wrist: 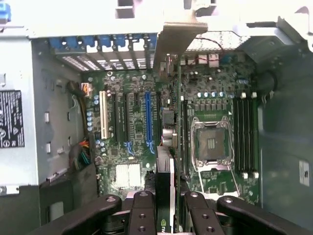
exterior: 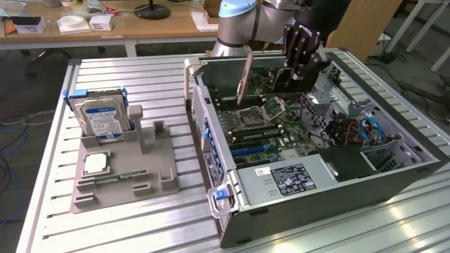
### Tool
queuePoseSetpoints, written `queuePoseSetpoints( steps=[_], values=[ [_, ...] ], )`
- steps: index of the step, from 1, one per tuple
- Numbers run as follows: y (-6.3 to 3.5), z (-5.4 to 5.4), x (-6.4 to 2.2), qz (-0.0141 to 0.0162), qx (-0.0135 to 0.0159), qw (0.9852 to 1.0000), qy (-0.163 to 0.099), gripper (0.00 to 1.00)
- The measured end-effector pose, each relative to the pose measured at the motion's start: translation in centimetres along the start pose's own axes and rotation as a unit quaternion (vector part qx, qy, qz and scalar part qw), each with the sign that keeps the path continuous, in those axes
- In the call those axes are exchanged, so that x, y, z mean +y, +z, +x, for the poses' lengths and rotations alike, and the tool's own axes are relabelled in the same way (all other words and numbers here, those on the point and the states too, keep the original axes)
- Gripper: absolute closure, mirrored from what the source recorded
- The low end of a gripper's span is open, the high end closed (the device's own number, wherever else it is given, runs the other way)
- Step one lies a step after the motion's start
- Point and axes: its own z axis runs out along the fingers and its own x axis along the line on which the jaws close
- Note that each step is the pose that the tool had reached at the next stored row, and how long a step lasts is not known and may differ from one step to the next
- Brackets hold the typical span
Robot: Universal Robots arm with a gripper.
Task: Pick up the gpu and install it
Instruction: 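Insert the gpu into the slot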
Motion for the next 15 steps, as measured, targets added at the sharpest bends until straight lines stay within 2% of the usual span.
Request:
queuePoseSetpoints(
  steps=[4,9,15],
  values=[
    [0.0,0.0,0.0,-0.0003,0.0011,0.9996,-0.029,0.73],
    [0.0,0.0,0.0,-0.0007,0.0019,0.9984,-0.057,0.73],
    [0.0,0.0,0.0,-0.0007,0.0019,0.9983,-0.059,0.73]
  ],
)
